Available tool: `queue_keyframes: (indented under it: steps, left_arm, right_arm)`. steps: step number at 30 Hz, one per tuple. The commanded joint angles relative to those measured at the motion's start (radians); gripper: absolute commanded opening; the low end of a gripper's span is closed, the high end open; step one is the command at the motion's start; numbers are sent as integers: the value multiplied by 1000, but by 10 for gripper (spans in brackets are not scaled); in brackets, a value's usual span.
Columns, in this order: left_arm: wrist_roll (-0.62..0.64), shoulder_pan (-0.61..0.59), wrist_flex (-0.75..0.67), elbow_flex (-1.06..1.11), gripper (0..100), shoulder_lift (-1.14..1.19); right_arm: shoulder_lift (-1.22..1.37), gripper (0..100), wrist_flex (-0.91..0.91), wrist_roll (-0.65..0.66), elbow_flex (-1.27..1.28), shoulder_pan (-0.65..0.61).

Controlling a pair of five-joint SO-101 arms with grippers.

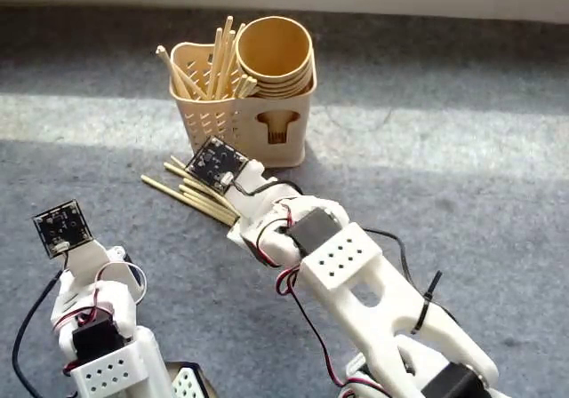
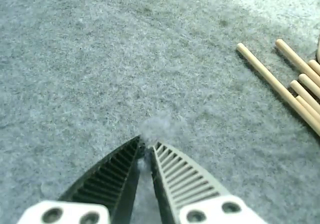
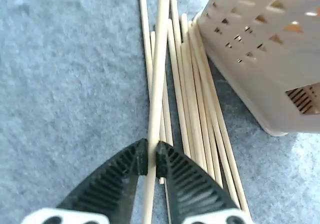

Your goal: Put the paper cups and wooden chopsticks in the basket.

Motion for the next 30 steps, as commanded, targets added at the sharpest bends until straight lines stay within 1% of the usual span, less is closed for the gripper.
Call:
queue_keyframes:
  steps: [1, 7, 13, 18, 26, 30]
  left_arm:
    - [-9, -12, -3, 19, 6, -8]
    - [-9, -12, -3, 19, 6, -8]
    - [-9, -12, -3, 19, 6, -8]
    - [-9, -12, -3, 19, 6, -8]
    - [-9, -12, -3, 19, 6, -8]
    - [-9, -12, -3, 19, 6, -8]
  right_arm:
    - [-108, 5, 4, -95, -1, -10]
    - [-188, 5, -1, -226, -10, -10]
    - [-214, 6, -154, -230, -58, -5]
    - [-220, 6, -369, -230, -65, -5]
    - [-211, 6, -805, -230, -62, -4]
    - [-211, 6, -964, -230, -64, -4]
